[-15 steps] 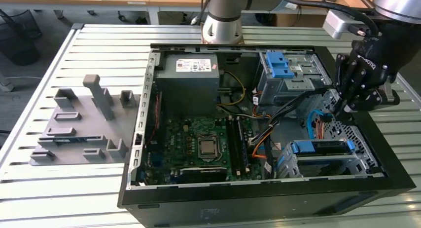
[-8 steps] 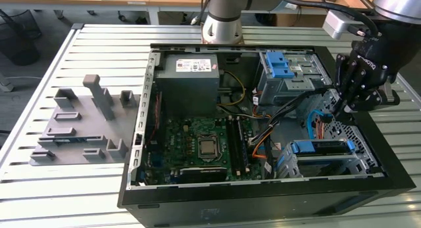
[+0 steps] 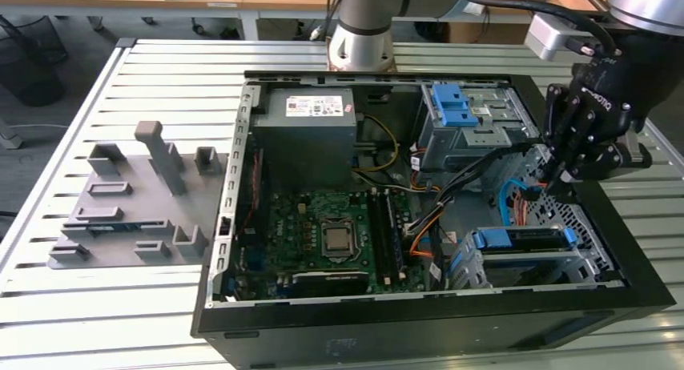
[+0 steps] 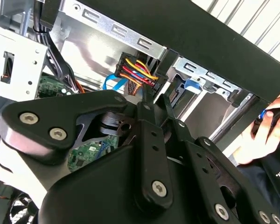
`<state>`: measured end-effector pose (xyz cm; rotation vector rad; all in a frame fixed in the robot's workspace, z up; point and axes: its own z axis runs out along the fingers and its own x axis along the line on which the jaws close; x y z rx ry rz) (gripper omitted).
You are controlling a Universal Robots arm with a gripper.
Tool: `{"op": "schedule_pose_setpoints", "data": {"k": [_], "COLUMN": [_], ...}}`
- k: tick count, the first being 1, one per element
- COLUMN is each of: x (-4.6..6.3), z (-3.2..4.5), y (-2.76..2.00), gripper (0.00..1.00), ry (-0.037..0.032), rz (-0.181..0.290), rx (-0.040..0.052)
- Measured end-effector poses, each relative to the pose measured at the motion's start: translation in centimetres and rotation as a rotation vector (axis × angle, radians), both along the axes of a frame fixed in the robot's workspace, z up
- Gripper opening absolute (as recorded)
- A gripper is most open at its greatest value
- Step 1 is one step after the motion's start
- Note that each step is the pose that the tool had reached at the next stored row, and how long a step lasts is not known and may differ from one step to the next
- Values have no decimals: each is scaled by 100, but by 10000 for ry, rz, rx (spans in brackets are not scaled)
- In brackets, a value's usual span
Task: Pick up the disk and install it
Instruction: 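Insert the first disk wire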
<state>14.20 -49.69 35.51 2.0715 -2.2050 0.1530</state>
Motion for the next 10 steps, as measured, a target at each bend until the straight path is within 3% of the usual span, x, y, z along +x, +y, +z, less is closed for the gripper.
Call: {"op": "schedule_pose_setpoints", "data": {"k": [10], "x": [75], "z": [1], "y": [57], "gripper": [24], "ry": [25], "rz": [0], "rx": [-3]}}
